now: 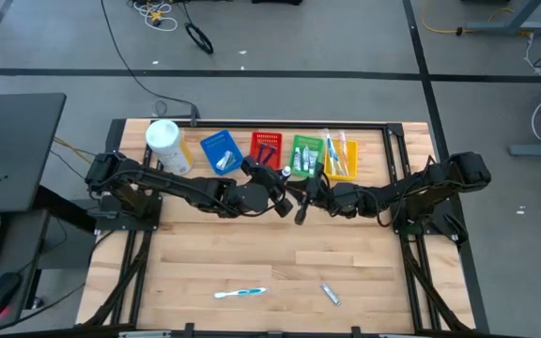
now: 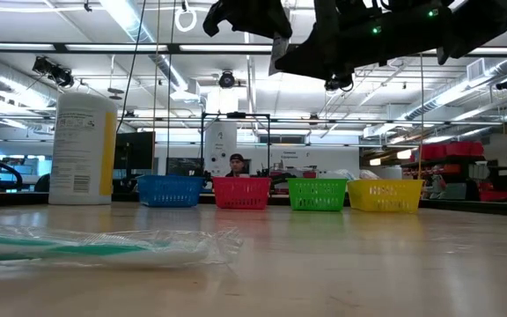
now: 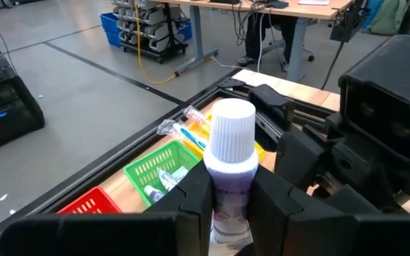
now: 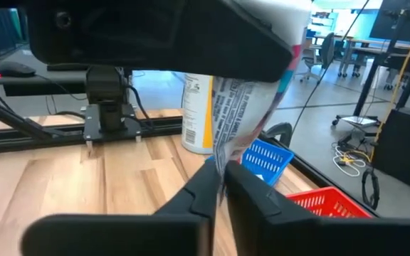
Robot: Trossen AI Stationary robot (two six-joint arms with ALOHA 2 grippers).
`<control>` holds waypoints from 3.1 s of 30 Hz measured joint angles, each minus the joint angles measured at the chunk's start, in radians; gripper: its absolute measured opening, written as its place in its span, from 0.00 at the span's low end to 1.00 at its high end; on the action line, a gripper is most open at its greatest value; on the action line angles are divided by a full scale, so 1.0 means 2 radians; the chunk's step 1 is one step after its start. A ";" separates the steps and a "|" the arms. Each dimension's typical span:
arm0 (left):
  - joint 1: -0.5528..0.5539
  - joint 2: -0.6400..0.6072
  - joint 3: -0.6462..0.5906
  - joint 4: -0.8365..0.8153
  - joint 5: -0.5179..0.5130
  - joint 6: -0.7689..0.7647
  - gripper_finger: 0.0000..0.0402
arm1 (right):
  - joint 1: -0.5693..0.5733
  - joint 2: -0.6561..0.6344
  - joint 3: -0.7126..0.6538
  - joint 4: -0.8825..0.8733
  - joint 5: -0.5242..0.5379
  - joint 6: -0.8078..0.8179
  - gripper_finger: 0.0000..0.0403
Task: Pick & Place Travel size toiletries
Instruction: Put the white toothpaste into the green basket, then put the silver nail cutter into the blue basket
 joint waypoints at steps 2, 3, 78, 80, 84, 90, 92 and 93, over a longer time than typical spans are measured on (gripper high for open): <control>0.000 0.000 0.000 0.000 0.000 0.000 0.18 | 0.000 0.000 0.000 0.000 0.001 0.000 0.06; 0.000 0.000 0.000 -0.001 0.000 0.000 0.18 | 0.000 0.000 0.000 0.000 0.004 0.000 0.05; -0.017 0.000 -0.008 -0.171 0.311 -0.053 0.43 | -0.205 0.010 -0.001 -0.300 -0.135 0.148 0.24; -0.030 0.000 -0.018 -0.180 0.323 -0.054 0.43 | -0.194 0.010 -0.001 -0.280 -0.110 0.131 0.24; -0.061 0.000 -0.048 -0.181 0.329 -0.069 0.43 | -0.168 0.010 -0.001 -0.228 -0.103 0.096 0.24; -0.113 0.000 -0.095 -0.174 0.329 -0.087 0.43 | -0.120 0.010 -0.001 -0.151 -0.184 0.037 0.25; -0.130 0.000 -0.108 -0.166 0.329 -0.092 0.43 | -0.101 0.010 -0.001 -0.135 -0.220 0.015 0.25; -0.139 0.000 -0.115 -0.165 0.329 -0.099 0.43 | -0.092 0.010 -0.001 -0.130 -0.233 0.011 0.25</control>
